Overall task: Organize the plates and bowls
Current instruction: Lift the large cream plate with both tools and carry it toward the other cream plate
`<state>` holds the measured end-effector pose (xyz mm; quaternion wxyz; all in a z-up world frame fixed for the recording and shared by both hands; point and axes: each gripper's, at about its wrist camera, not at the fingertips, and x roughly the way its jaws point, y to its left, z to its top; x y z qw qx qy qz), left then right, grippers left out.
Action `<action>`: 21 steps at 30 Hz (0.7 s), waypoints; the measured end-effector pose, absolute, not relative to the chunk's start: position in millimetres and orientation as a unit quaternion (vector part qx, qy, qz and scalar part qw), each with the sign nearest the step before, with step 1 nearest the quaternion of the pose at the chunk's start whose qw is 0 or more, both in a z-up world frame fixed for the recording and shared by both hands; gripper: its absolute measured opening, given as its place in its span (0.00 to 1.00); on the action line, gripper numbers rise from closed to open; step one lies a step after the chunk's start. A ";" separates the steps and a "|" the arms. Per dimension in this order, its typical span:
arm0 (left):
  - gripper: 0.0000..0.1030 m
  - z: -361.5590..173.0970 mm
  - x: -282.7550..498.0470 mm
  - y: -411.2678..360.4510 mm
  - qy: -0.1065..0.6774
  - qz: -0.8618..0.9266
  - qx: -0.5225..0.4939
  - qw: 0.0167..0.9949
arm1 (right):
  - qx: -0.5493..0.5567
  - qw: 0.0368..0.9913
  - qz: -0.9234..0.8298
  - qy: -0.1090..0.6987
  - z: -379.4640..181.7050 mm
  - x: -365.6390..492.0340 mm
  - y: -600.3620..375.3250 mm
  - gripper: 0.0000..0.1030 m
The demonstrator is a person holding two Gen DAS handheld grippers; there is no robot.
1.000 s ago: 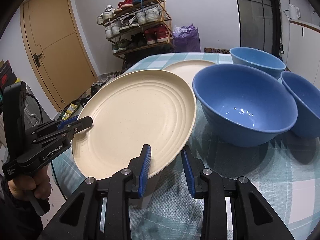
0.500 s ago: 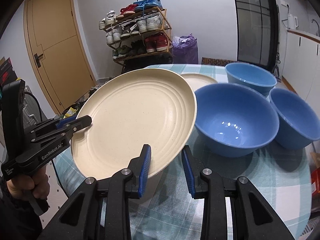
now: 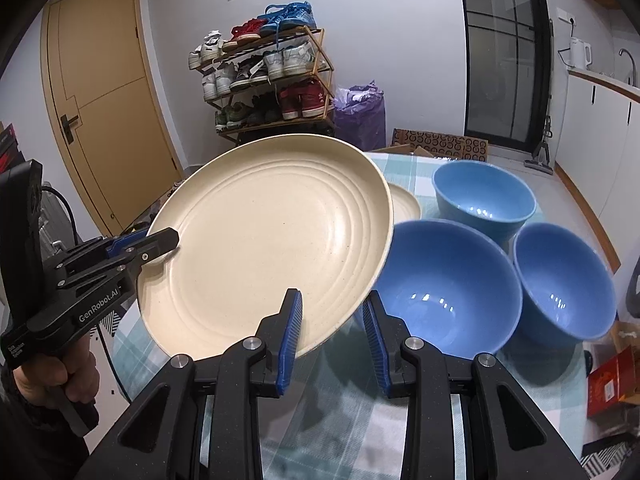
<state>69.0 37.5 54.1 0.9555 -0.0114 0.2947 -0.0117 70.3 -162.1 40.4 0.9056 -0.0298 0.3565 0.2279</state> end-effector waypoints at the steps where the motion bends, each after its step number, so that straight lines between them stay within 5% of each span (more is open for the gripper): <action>1: 0.17 56.4 71.2 36.2 0.293 -0.012 -0.009 0.956 | -0.029 0.906 0.228 0.354 44.4 72.9 -163.3 0.31; 21: 0.17 76.6 145.4 38.7 0.298 0.004 -0.027 0.954 | -0.039 0.898 0.222 0.377 87.1 164.9 -154.8 0.31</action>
